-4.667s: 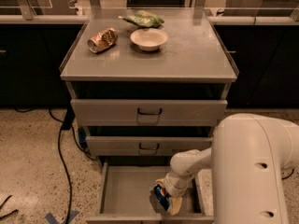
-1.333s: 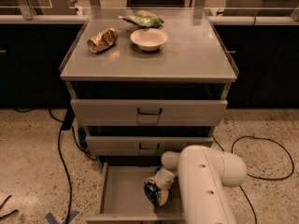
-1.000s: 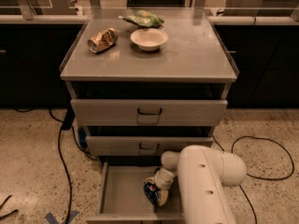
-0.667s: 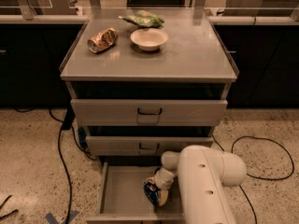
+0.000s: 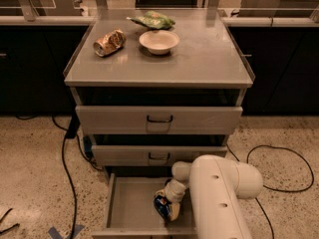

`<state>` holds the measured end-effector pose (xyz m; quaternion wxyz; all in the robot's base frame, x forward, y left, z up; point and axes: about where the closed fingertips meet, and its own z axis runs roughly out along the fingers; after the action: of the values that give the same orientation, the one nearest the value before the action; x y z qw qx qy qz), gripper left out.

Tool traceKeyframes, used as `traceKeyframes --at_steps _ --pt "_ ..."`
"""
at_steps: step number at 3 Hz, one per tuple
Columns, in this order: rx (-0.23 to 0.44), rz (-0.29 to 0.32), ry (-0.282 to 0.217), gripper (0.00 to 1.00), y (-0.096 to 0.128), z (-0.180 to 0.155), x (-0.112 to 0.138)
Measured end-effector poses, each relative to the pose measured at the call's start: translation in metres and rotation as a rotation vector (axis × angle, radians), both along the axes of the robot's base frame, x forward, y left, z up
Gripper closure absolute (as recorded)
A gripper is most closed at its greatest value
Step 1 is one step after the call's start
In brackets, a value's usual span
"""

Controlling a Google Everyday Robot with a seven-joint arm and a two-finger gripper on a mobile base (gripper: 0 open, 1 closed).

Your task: Place pepsi can into bottom drawer

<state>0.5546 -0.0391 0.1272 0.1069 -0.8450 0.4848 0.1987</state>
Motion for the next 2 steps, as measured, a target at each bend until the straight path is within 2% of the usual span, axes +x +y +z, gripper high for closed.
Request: traceKeyframes --at_steps 1,2 --pt "0.0 0.0 0.0 0.0 0.0 -0.0001 -0.0001" --pt "0.0 0.0 0.001 0.0 0.0002 -0.0003 -0.0005"
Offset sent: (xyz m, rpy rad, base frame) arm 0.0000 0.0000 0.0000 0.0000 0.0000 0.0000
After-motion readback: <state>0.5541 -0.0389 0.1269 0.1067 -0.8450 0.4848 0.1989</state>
